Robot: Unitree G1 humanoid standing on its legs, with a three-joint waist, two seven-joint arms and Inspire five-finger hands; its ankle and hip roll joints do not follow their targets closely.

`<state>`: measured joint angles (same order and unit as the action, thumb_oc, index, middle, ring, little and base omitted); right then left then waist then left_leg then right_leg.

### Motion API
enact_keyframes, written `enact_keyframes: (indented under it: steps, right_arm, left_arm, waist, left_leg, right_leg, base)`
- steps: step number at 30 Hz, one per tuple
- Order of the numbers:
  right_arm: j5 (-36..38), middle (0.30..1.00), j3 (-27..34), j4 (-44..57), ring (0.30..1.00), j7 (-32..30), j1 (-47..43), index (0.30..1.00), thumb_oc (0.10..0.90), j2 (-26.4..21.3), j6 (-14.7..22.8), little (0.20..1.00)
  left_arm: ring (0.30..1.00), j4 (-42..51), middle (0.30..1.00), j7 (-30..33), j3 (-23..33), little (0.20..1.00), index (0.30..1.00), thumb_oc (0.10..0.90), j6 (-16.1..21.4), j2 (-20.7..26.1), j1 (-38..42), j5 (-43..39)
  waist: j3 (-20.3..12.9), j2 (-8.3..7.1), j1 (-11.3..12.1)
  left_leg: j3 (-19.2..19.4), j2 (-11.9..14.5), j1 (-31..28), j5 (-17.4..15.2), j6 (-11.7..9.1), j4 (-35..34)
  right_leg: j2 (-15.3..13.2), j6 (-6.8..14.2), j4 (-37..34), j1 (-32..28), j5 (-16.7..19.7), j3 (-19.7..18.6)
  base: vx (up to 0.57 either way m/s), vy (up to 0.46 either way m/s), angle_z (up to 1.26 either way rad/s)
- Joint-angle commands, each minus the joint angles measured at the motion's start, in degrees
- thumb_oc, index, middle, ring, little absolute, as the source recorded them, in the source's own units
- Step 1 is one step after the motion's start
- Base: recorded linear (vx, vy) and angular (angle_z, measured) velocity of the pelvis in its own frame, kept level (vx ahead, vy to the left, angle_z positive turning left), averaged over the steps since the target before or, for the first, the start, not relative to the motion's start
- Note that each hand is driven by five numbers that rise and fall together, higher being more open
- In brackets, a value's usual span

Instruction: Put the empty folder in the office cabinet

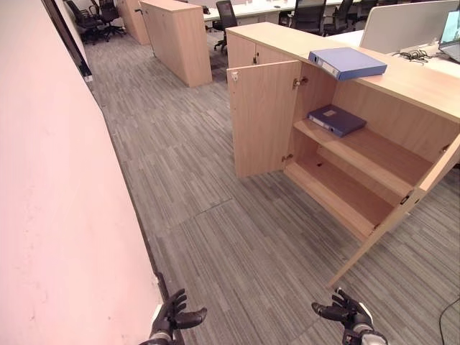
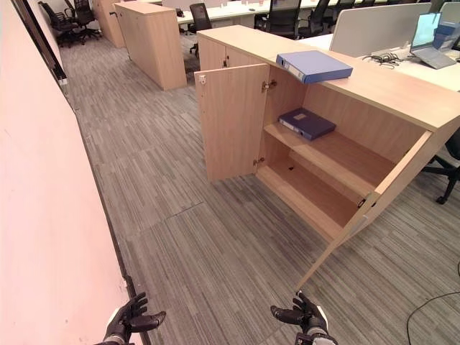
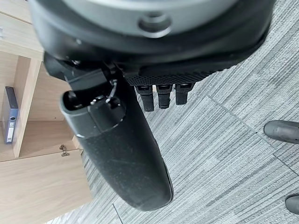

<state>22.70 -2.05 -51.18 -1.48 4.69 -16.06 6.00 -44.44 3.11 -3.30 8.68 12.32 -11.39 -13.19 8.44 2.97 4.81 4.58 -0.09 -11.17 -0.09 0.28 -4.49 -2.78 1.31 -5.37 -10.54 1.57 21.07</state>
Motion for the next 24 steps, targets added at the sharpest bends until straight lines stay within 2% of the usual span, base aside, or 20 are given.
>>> enact_keyframes:
  steps: [1,24]
  right_arm:
    - [-0.01,0.9,-1.2,5.03,0.9,0.53,-2.58,0.9,0.8,-1.9,3.13,0.9]
    - [0.15,0.9,-0.83,3.33,0.9,0.52,-2.39,0.9,0.8,-1.65,2.37,0.9]
  left_arm:
    - [0.9,1.45,0.9,-0.14,-1.44,0.9,0.9,0.8,3.85,2.2,3.79,-0.57]
    - [0.9,0.74,0.9,0.0,-0.78,0.9,0.9,0.8,3.25,2.16,3.32,-1.3]
  waist:
    - [-1.23,-1.54,0.35]
    - [-0.96,-1.66,0.48]
  left_leg:
    - [0.62,4.01,1.09,-1.34,-4.94,-0.51]
    - [0.19,4.42,1.44,-1.12,-5.18,-0.39]
  right_leg:
    - [-4.08,4.69,0.37,-2.26,-5.82,0.74]
    - [-3.25,4.33,0.37,-2.28,-6.37,0.88]
  base:
    - [0.0,0.0,0.0]
    - [0.0,0.0,0.0]
